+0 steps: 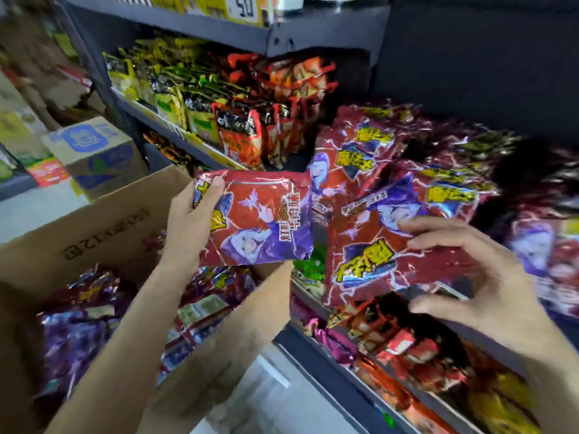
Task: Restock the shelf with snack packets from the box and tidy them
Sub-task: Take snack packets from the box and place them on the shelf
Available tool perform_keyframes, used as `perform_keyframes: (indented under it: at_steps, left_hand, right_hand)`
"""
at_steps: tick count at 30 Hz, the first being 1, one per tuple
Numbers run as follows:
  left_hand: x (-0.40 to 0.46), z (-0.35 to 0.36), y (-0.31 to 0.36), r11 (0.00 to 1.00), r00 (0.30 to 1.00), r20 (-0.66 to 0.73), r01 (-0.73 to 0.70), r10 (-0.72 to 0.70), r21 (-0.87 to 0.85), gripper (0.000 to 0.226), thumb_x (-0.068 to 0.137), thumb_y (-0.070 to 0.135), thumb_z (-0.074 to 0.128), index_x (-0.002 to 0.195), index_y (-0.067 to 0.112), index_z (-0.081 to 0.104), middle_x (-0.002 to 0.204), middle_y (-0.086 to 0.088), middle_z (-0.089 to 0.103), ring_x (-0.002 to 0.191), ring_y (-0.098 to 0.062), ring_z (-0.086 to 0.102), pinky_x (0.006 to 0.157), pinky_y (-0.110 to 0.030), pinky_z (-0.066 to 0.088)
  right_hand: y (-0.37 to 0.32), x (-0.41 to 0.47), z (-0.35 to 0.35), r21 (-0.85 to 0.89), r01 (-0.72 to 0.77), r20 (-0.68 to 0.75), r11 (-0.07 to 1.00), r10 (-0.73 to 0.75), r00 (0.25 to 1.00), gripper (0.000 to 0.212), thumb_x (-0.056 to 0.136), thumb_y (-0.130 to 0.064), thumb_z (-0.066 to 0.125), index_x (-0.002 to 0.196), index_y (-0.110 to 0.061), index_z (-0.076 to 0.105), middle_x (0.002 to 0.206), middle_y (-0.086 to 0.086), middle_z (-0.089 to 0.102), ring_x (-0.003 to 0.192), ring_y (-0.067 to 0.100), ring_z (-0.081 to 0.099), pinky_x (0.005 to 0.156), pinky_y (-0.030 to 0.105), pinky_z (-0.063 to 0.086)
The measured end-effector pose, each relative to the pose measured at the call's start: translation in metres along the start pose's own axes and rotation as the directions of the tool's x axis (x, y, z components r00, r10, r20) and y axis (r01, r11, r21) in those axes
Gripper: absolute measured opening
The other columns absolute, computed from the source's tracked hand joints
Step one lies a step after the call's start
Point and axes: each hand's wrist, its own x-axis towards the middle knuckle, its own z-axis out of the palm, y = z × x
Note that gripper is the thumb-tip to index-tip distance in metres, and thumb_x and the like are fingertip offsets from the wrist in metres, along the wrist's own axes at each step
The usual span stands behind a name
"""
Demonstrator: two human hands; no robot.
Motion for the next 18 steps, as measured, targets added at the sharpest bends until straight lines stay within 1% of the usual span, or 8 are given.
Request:
perform_keyframes:
  at_steps: [3,6,9,10,12,14,16,18]
  left_hand:
    - [-0.026,0.045,0.007,0.999,0.999,0.049,0.011,-0.009,-0.033,0.024,0.092,0.037,0.057,0.071,0.034,0.069,0.077,0.001,0.073,0.073,-0.021,0.069,0.078,-0.044,0.056]
    - [-0.052,0.090,0.015,0.999,0.992,0.124,-0.008,0.013,-0.041,0.017,0.092,0.039,0.057,0.079,0.033,0.068,0.081,0.004,0.073,0.074,-0.018,0.070,0.075,-0.040,0.056]
    - [-0.068,0.130,0.019,0.998,0.980,0.200,-0.008,0.019,-0.058,0.015,0.088,0.049,0.059,0.089,0.037,0.068,0.099,0.003,0.073,0.084,-0.014,0.070,0.082,-0.040,0.055]
    - [-0.073,0.143,0.023,0.999,0.975,0.223,0.001,0.010,-0.051,0.021,0.082,0.057,0.062,0.092,0.039,0.068,0.106,0.003,0.071,0.093,-0.016,0.068,0.089,-0.043,0.052]
    - [-0.077,0.167,0.026,0.998,0.963,0.269,0.003,0.013,-0.057,0.038,0.074,0.064,0.065,0.100,0.036,0.068,0.108,0.007,0.069,0.102,-0.015,0.065,0.098,-0.046,0.047]
    - [-0.082,0.192,0.027,0.998,0.951,0.308,-0.020,0.037,-0.060,0.038,0.080,0.057,0.064,0.108,0.031,0.064,0.107,0.014,0.067,0.102,-0.008,0.062,0.100,-0.040,0.045]
    - [-0.087,0.213,0.029,1.000,0.939,0.343,-0.017,0.023,-0.021,0.041,0.085,0.051,0.060,0.118,0.027,0.058,0.114,0.019,0.059,0.106,-0.002,0.057,0.100,-0.031,0.042]
    - [-0.086,0.230,0.032,0.995,0.912,0.401,-0.095,0.084,0.006,0.015,0.090,0.042,0.057,0.099,0.031,0.062,0.094,0.022,0.067,0.089,0.008,0.061,0.086,-0.023,0.045]
  right_hand:
    - [-0.008,-0.037,-0.042,0.032,-0.041,-0.169,0.999,0.045,0.985,0.046,0.071,-0.053,0.073,0.097,-0.017,0.057,0.118,-0.012,0.062,0.114,0.018,0.057,0.095,0.030,0.043]
    - [-0.006,-0.065,-0.085,0.207,-0.122,-0.277,0.971,0.178,0.944,0.030,0.075,-0.043,0.067,0.081,-0.016,0.054,0.106,-0.008,0.065,0.101,0.016,0.058,0.084,0.026,0.045]
    - [0.005,-0.085,-0.127,0.306,-0.283,-0.159,0.909,0.342,0.926,0.034,0.073,-0.056,0.070,0.075,-0.025,0.055,0.106,-0.005,0.063,0.096,0.017,0.053,0.078,0.023,0.042]
    - [0.010,-0.091,-0.140,0.332,-0.324,-0.113,0.886,0.378,0.919,0.029,0.073,-0.049,0.073,0.074,-0.026,0.055,0.106,-0.004,0.062,0.097,0.015,0.053,0.078,0.022,0.043]
    - [0.025,-0.101,-0.167,0.376,-0.387,-0.064,0.842,0.440,0.896,0.018,0.075,-0.018,0.069,0.073,-0.027,0.054,0.108,-0.005,0.063,0.098,0.011,0.057,0.077,0.020,0.047]
    - [0.038,-0.107,-0.194,0.342,-0.462,-0.054,0.818,0.508,0.859,0.028,0.075,0.001,0.059,0.075,-0.027,0.055,0.114,-0.004,0.063,0.102,0.012,0.060,0.078,0.024,0.051]
    - [0.049,-0.107,-0.219,0.200,-0.543,-0.074,0.816,0.565,0.822,0.035,0.081,0.011,0.060,0.087,-0.024,0.057,0.117,0.000,0.062,0.102,0.013,0.060,0.083,0.025,0.052]
    - [0.059,-0.104,-0.239,0.054,-0.600,-0.164,0.798,0.600,0.783,0.039,0.082,0.012,0.060,0.101,-0.021,0.056,0.110,0.001,0.061,0.095,0.012,0.061,0.077,0.017,0.053]
